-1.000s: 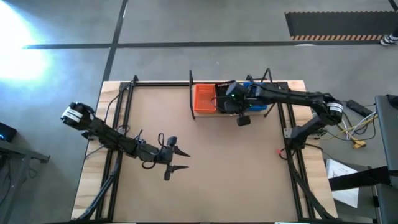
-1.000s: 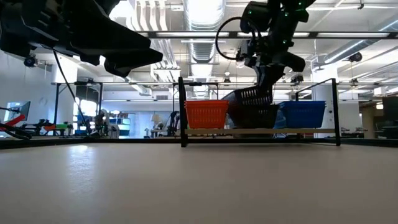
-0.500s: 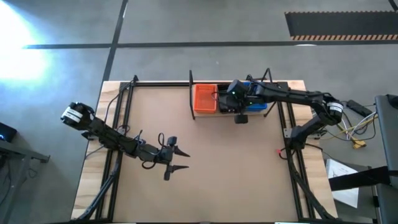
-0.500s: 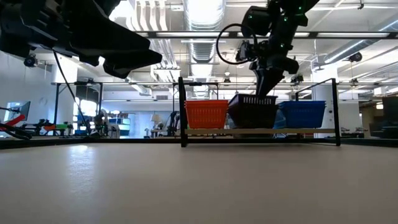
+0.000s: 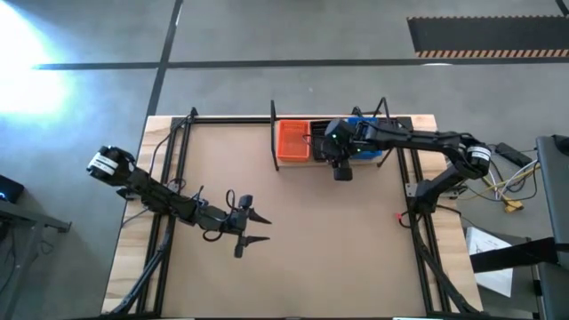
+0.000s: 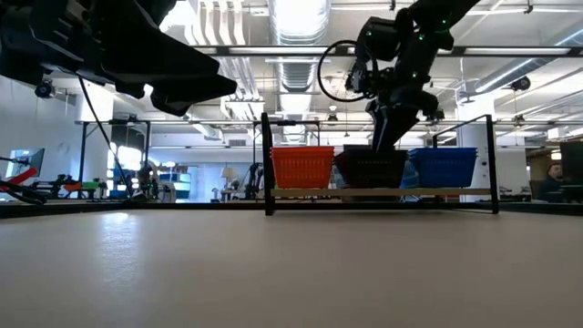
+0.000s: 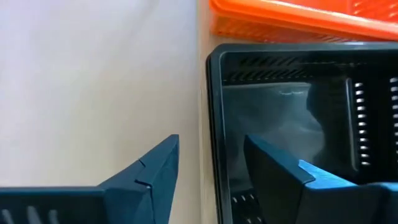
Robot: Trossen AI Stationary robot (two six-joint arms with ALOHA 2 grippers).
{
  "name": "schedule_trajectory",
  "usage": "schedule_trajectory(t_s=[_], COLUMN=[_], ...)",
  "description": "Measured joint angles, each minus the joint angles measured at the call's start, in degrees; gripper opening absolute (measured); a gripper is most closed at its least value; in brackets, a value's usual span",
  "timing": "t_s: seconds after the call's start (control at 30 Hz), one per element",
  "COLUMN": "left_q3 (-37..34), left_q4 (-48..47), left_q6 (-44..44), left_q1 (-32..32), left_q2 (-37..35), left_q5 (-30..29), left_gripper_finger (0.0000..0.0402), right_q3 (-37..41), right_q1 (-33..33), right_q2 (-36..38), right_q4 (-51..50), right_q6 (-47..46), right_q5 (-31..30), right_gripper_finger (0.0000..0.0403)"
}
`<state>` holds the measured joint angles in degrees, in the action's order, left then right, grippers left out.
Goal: Stack baskets on shelf by color
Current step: Stack the black basket in the other black baskets on the shelf
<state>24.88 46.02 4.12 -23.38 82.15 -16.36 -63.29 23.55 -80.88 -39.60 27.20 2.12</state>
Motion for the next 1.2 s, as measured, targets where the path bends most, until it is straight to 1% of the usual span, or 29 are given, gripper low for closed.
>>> schedule_trajectory(t_s=[0.13, 0.37, 0.43, 1.1, 1.2], left_q3=[0.0, 0.0, 0.0, 0.3, 0.3], left_q4=[0.0, 0.0, 0.0, 0.1, 0.1], left_q6=[0.0, 0.0, 0.0, 0.0, 0.0], left_q1=[0.0, 0.0, 0.0, 0.0, 0.0], left_q2=[0.0, 0.0, 0.0, 0.0, 0.0], left_q5=[0.0, -0.1, -0.1, -0.2, -0.2], left_gripper_finger=[0.0205, 0.0205, 0.0205, 0.0205, 0.0205], right_q3=[2.5, 2.7, 2.7, 2.7, 2.7], right_q1=[0.0, 0.0, 0.0, 0.0, 0.0], right_q2=[0.0, 0.0, 0.0, 0.2, 0.2], right_q4=[4.0, 4.6, 4.5, 4.3, 4.3], right_q6=[0.3, 0.3, 0.3, -1.9, -2.7], right_q5=[-0.2, -0.7, -0.7, -0.6, -0.7], right_gripper_finger=[0.0141, 0.0037, 0.0018, 0.0014, 0.0023])
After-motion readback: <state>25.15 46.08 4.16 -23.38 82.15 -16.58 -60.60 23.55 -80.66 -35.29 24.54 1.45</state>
